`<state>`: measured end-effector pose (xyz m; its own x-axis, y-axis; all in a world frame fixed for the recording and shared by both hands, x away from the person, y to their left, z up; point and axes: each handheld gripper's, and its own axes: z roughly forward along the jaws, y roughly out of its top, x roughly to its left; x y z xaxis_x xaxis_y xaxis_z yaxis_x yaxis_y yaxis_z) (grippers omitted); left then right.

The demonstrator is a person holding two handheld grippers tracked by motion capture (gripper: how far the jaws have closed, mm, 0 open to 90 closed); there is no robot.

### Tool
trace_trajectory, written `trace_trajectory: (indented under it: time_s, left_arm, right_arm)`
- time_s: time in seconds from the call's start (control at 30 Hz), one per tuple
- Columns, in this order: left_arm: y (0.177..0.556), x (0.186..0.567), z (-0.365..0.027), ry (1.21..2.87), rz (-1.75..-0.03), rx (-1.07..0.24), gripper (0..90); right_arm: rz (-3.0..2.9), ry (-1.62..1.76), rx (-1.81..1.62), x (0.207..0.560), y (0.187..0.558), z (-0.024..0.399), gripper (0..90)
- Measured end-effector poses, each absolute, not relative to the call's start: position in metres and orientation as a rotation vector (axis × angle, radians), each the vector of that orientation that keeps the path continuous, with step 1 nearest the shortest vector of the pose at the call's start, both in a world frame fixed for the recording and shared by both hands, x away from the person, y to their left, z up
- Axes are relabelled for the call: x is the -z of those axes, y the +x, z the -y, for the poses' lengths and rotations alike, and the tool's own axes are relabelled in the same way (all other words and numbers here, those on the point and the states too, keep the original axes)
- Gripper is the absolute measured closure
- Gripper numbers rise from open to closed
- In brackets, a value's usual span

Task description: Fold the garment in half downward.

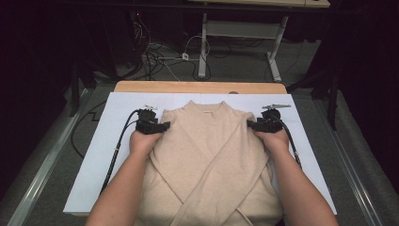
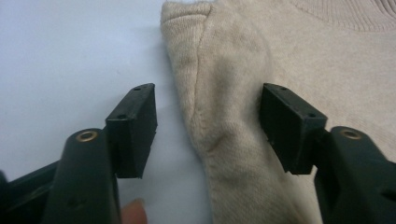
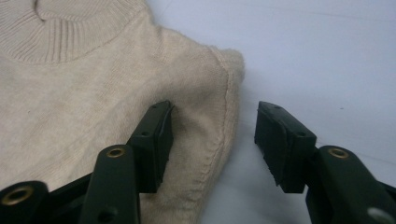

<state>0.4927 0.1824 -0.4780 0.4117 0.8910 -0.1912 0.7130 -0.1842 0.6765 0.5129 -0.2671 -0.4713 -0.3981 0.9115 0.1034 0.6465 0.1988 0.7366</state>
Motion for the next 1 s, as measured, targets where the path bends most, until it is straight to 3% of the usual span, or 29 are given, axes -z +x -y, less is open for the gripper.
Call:
trace_trajectory:
  time_s: [0.1,0.17,0.2,0.27,0.37,0.7,1.0]
  left_arm:
    - [0.494,0.477,-0.178,2.008,-1.319,-0.327,47.5]
    - [0.494,0.476,-0.177,2.025,-1.298,-0.316,57.7]
    - [0.494,0.475,-0.177,2.032,-1.281,-0.305,65.2]
    - [0.494,0.473,-0.176,2.05,-1.267,-0.332,73.5]
    - [0.495,0.468,-0.178,2.056,-1.258,-0.403,76.8]
    - [0.507,0.443,-0.186,1.991,-1.241,-0.493,77.4]
    - [0.493,0.446,-0.187,1.994,-1.211,-0.441,77.3]
  right_arm:
    - [-2.13,1.434,-1.047,0.473,0.513,0.264,67.6]
    - [-2.15,1.428,-1.076,0.472,0.514,0.266,82.2]
    - [-2.14,1.422,-1.073,0.471,0.514,0.268,85.1]
    - [-2.126,1.418,-1.061,0.469,0.514,0.274,86.1]
    - [-2.08,1.396,-1.053,0.462,0.516,0.282,86.9]
    - [-2.001,1.304,-1.037,0.421,0.529,0.273,87.1]
    - [-2.007,1.326,-1.059,0.439,0.511,0.277,86.9]
